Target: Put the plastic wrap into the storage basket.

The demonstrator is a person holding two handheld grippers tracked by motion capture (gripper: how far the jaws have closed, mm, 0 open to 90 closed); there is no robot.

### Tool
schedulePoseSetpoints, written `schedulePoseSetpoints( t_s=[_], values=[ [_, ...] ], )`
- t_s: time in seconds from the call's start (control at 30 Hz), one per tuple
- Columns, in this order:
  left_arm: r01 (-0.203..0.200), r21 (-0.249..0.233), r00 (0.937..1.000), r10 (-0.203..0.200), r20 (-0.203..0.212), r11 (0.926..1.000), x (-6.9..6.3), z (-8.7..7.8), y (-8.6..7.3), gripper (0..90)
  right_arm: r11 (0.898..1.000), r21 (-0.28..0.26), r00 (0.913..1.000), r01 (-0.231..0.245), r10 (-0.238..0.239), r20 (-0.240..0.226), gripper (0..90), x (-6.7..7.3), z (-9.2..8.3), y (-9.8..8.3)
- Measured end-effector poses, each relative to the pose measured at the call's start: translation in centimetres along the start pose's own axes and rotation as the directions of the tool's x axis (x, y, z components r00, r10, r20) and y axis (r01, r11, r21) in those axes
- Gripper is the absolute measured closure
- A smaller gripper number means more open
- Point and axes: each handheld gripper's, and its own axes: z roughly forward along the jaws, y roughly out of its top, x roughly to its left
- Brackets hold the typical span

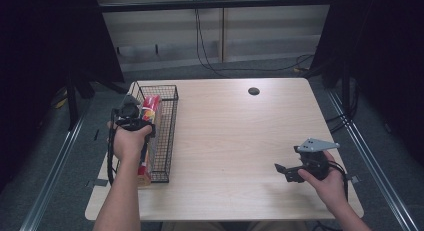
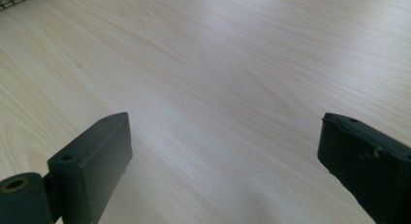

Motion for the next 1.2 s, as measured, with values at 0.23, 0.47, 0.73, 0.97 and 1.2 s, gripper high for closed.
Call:
schedulePoseSetpoints(
  t_s=[0.23, 0.47, 0.73, 0.97, 1.2],
  values=[
    [0.001, 0.013, 1.0, -0.001, -0.002, 0.9999, 0.0, 0.8, -0.1, 43.9, 1.0, 0.004, 1.0, 0.001, -0.001, 0.001, 5.2, 0.0, 0.0, 0.0],
    [0.0, 0.029, 1.0, 0.0, -0.002, 0.9996, 0.1, 1.2, -0.2, 43.9, 1.0, 0.003, 1.0, 0.002, -0.002, 0.001, 5.2, 0.0, 0.0, 0.0],
    [-0.011, 0.038, 0.9999, 0.011, -0.008, 0.9992, 0.0, 1.5, 0.0, 43.7, 1.0, 0.005, 1.0, 0.002, -0.002, 0.001, 5.2, 0.0, 0.0, 0.0],
    [0.004, 0.035, 1.0, -0.004, 0.002, 0.9994, 0.0, 1.7, -0.2, 43.6, 1.0, 0.008, 1.0, 0.002, -0.002, -0.003, 5.3, 0.1, 0.1, 0.0],
    [0.001, 0.042, 1.0, -0.001, 0.002, 0.9991, 0.2, 1.7, -0.3, 43.6, 1.0, 0.003, 1.0, 0.007, -0.006, -0.006, 5.3, 0.2, 0.3, 0.1]
  ],
)
